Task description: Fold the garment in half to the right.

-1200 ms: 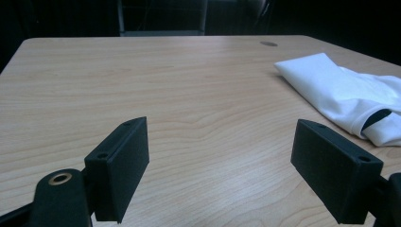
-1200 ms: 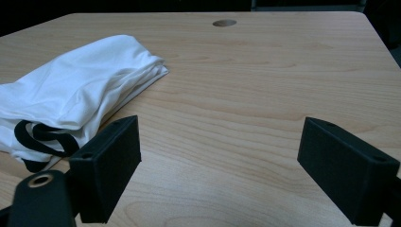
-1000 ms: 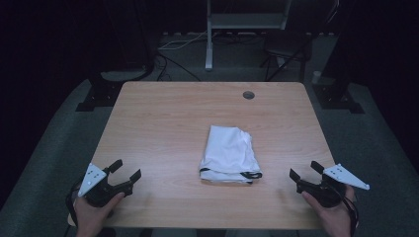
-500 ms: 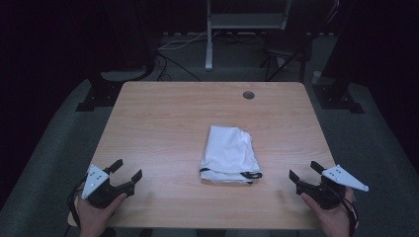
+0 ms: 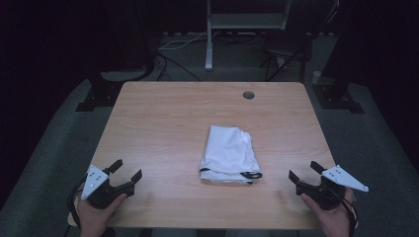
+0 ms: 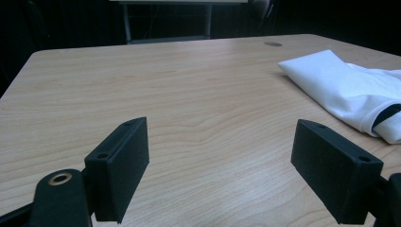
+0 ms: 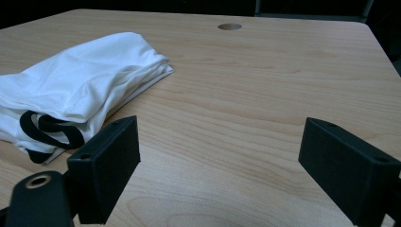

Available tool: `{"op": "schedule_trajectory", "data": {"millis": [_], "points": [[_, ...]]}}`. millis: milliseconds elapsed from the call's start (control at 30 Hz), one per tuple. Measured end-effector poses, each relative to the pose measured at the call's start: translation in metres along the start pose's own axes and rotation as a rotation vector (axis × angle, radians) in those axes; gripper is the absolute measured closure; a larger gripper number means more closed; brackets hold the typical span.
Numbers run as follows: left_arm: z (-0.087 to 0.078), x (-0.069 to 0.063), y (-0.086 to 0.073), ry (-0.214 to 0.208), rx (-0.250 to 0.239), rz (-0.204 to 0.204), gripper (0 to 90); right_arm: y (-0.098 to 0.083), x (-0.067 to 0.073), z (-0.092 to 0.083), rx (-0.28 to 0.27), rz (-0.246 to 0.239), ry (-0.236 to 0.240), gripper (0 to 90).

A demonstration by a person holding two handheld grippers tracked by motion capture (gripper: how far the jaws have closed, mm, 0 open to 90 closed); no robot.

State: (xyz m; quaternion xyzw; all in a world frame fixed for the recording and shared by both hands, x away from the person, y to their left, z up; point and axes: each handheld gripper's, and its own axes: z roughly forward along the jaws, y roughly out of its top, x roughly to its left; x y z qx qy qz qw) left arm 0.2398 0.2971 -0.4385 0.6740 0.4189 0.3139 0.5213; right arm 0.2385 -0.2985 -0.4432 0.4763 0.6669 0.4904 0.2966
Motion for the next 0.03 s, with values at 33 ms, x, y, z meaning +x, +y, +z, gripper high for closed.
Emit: {"op": "schedule_trajectory", "data": {"millis": [33], "points": [[0.0,-0.0002,0.0,0.0,0.001,0.001,19.5,0.0,-0.0002,0.0001,0.0,0.003,0.0,13.0]]}}
